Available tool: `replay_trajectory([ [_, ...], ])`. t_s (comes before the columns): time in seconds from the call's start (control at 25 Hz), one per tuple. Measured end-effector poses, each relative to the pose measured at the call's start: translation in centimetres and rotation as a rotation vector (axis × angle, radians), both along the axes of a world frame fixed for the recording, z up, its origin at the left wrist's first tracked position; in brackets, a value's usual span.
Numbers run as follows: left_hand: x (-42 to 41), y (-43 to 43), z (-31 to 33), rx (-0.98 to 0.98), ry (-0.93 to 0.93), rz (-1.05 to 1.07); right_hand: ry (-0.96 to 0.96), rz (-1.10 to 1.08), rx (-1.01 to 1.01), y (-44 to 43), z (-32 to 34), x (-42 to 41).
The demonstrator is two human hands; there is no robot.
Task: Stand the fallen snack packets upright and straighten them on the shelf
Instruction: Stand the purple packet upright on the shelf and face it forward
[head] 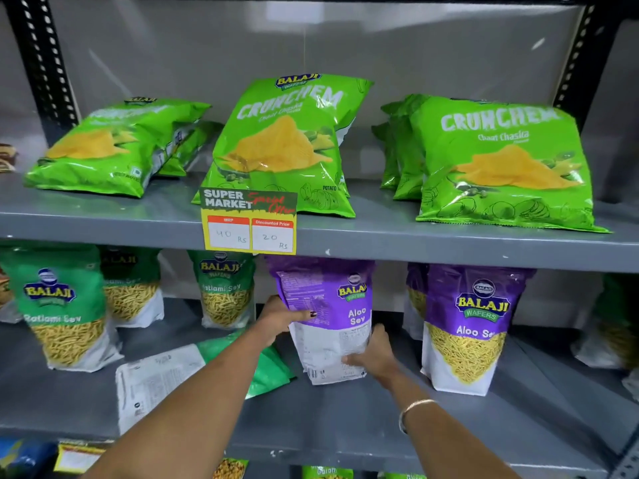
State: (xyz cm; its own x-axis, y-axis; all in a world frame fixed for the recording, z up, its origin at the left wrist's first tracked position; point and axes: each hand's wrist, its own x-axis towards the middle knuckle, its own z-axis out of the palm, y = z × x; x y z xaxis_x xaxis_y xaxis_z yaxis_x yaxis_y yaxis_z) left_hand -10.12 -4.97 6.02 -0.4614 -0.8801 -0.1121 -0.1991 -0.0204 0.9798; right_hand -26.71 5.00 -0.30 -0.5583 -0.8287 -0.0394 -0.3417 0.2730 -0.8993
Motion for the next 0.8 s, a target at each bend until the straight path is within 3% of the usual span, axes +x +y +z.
replay_trajectory([
  [0.32, -0.9, -2.1, -5.7, -0.14, -0.069, -0.164, -0.026, -0.117, -0.039, -0.2, -3.7, 0.7],
  [0.56, -0.7, -1.4, -6.9, -0.025, -0.11, -0.184, -0.015, -0.21, 0.024, 0.3, -4.4, 0.9],
  [0.8, 0.3, -2.0, -6.2, 0.077, -0.282, -0.419, -0.02, -0.229, -0.012, 0.1, -4.9, 0.6],
])
